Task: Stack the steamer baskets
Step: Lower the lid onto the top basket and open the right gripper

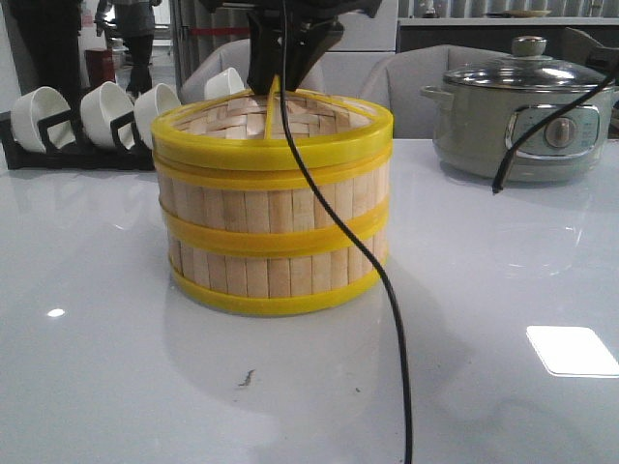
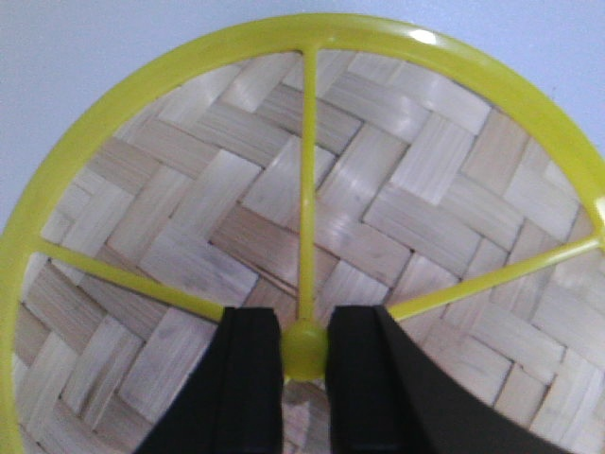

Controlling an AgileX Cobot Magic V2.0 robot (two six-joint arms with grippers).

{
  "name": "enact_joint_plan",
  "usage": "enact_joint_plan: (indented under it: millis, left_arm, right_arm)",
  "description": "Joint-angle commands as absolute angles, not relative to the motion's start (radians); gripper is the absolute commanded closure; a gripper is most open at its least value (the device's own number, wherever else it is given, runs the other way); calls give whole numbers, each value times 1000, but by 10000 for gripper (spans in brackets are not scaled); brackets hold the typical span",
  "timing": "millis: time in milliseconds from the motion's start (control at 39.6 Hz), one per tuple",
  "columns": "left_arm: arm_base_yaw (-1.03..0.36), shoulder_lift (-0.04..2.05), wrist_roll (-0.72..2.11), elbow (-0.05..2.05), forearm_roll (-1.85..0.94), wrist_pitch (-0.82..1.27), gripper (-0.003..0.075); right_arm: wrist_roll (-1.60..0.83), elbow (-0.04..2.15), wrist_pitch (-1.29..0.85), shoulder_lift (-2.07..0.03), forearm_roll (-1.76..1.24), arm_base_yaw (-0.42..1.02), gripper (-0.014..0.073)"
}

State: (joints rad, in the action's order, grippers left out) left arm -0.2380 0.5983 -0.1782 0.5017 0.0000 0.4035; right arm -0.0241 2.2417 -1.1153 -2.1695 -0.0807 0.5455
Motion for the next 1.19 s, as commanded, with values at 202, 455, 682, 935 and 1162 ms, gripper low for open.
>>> enact_joint_plan:
  millis: [202,455,682,935,1162]
  left_arm:
    - [-237,598,-184,529,0,320,634]
    - [-237,598,-184,529,0,320,634]
    - [-237,598,-184,529,0,320,634]
    - [-237,598,-184,529,0,320,634]
    - [-237,598,-184,529,0,320,634]
  right_arm:
    - [-22,2281,-1055,-2110,-74,540,538]
    - [-21,2281,-1056,-2110,-74,540,498]
    - [-21,2281,-1056,-2109,-74,540,130]
    - [-21,2293,-1046,-2076,-67,537,106]
    - [-21,2288,-1027,-1982,0,501,106]
